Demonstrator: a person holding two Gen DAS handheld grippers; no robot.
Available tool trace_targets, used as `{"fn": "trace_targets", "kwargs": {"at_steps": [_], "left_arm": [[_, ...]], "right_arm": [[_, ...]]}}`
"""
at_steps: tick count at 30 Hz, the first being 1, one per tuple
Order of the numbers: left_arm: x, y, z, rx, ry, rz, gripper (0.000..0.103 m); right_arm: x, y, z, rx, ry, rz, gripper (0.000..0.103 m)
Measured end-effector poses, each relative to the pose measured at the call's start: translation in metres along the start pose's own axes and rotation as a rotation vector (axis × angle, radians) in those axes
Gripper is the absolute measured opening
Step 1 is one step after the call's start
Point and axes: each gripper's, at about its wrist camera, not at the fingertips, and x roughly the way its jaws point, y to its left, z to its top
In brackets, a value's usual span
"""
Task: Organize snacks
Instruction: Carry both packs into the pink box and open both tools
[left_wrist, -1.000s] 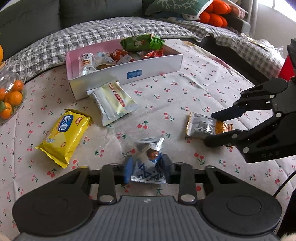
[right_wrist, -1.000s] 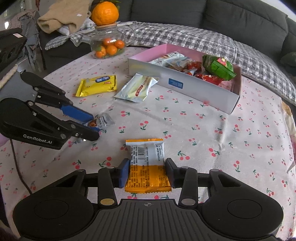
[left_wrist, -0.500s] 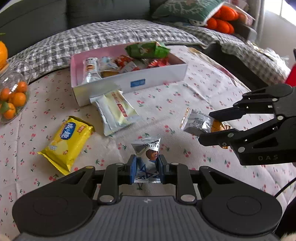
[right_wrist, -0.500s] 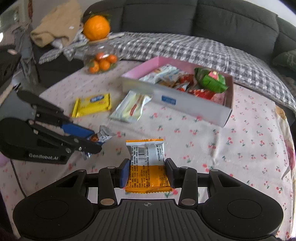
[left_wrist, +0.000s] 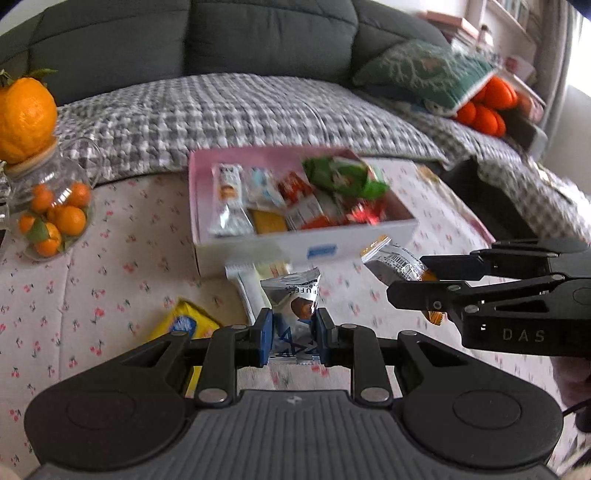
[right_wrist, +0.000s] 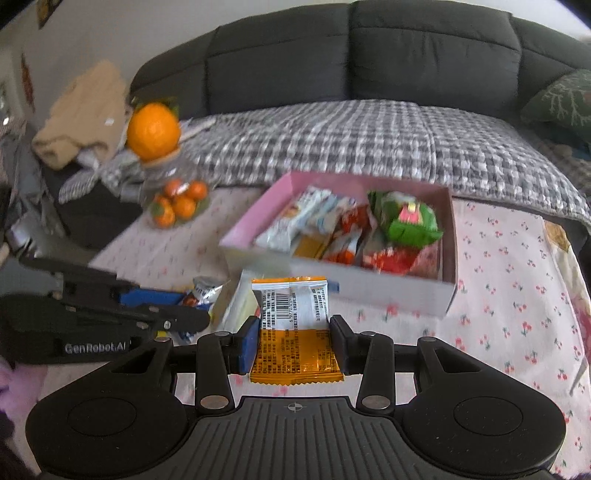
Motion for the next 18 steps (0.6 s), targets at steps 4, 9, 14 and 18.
{"fn": "trace_targets", "kwargs": {"at_steps": [4,9,14,18], "left_arm": [[0.006,0.008,0.015,-0.051,-0.01,0.007,0.022],[0.022,0.013,0.04,-0.058,-0.013,0.046,0.022],[0.043,0.022,0.054,-0.098,-0.041,0.06,0.022],[0.056,0.027,0.054,-0.139,-0.05,0.072,0.022]], "right_arm": [[0.006,-0.01,0.021,0.083,-0.028,0.004,0.04],[0.024,-0.027,0.042,0.245,-0.051,0.028,0.04],[0.048,-0.043,0.049,0.394,-0.064,0.035,0.04],[0.066,-0.048,0.051,0.467,-0.065,0.027,0.04]]}}
